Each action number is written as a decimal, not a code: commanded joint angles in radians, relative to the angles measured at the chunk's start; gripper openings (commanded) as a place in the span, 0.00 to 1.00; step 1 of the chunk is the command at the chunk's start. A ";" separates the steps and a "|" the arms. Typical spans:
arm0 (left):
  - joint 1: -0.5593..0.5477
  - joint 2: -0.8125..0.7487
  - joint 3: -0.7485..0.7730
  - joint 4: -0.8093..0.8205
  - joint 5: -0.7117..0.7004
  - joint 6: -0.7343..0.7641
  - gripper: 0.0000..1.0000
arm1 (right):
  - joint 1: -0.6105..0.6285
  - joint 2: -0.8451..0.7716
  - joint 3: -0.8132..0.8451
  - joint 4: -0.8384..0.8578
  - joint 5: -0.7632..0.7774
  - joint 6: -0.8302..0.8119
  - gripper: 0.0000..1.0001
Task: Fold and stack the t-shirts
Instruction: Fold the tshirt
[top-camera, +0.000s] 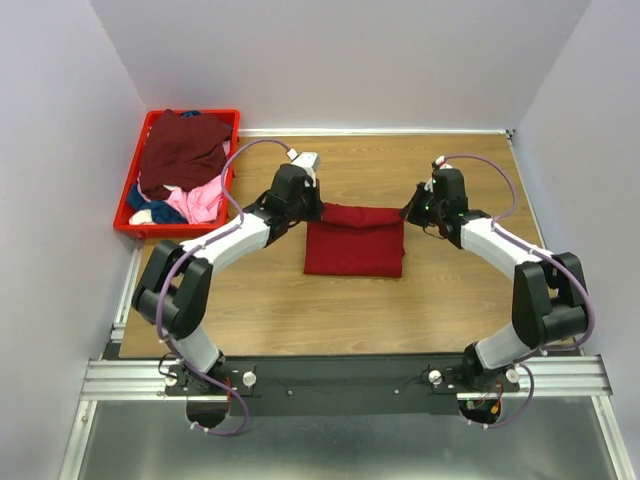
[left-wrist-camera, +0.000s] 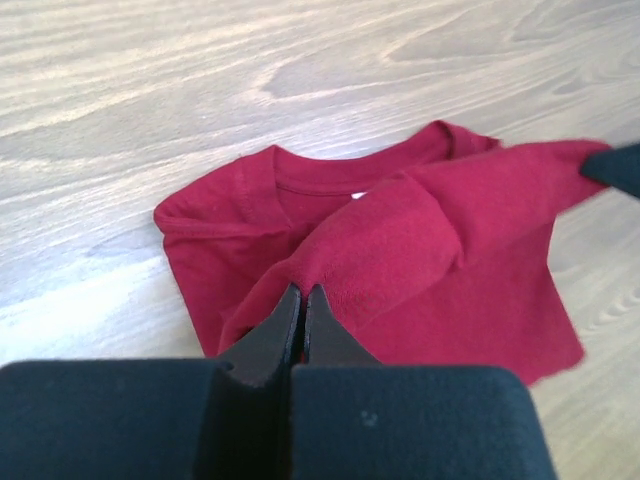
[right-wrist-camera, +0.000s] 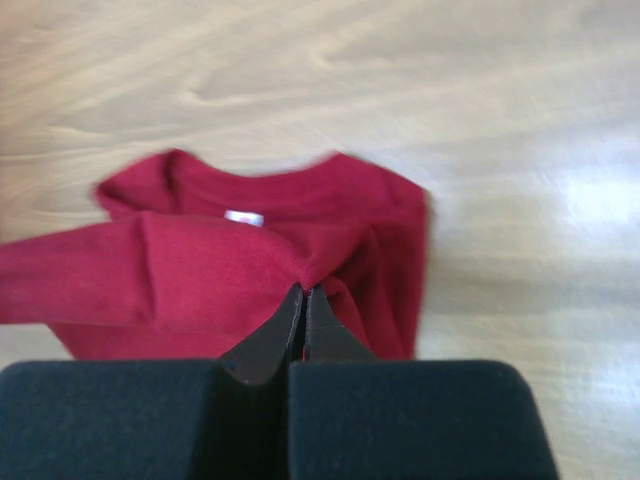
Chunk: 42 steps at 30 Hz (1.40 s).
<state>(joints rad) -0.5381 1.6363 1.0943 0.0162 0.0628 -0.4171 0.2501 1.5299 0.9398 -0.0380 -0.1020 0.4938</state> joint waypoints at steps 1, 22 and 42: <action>0.001 0.079 0.030 0.036 -0.023 0.012 0.01 | 0.003 0.050 -0.053 0.024 0.097 0.045 0.02; -0.049 -0.181 -0.157 0.112 0.021 0.025 0.36 | 0.005 -0.099 -0.117 0.120 -0.197 -0.052 0.46; -0.129 0.109 -0.143 0.036 0.172 -0.003 0.23 | 0.002 0.254 0.054 0.194 -0.294 -0.124 0.42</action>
<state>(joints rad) -0.6670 1.7256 0.9375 0.0780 0.1909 -0.4194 0.2691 1.7359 0.8871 0.1158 -0.4980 0.3908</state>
